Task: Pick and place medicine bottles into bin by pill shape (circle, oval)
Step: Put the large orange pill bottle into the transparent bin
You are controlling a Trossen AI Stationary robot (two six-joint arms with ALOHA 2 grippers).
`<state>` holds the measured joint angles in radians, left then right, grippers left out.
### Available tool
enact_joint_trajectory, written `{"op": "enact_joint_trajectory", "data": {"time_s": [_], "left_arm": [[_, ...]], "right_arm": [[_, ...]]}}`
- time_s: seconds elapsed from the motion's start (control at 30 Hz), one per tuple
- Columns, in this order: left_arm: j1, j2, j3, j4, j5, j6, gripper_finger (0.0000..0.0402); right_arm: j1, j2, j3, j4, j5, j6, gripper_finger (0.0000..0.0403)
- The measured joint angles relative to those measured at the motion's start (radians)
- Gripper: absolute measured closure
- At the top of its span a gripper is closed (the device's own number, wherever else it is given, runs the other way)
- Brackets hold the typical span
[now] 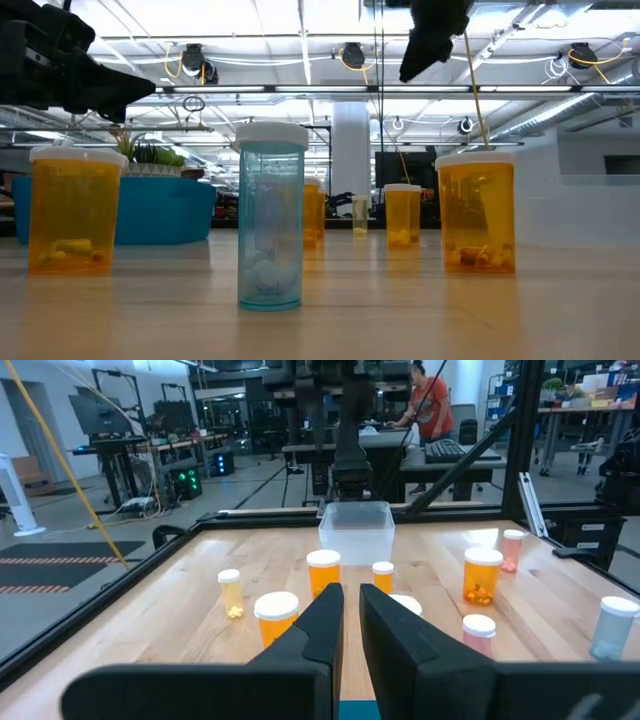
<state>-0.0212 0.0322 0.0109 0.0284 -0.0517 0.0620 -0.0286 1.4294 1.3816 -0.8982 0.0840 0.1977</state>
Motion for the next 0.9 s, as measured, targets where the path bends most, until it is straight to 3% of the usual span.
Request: {"op": "enact_joint_trajectory", "data": {"time_s": [0.23, 0.47, 0.9], "left_arm": [[0.0, 0.0, 0.0, -0.001, 0.0, 0.0, 0.036], [0.0, 0.0, 0.0, -0.002, 0.0, 0.004, 0.036], [0.0, 0.0, 0.0, -0.003, 0.0, 0.005, 0.036]], "right_arm": [[-0.032, 0.105, 0.065, -0.082, -0.013, -0.06, 0.0216], [-0.076, 0.17, 0.067, -0.08, -0.098, -0.065, 0.0158], [-0.096, 0.303, 0.067, -0.06, -0.131, -0.172, 0.0134]]}}
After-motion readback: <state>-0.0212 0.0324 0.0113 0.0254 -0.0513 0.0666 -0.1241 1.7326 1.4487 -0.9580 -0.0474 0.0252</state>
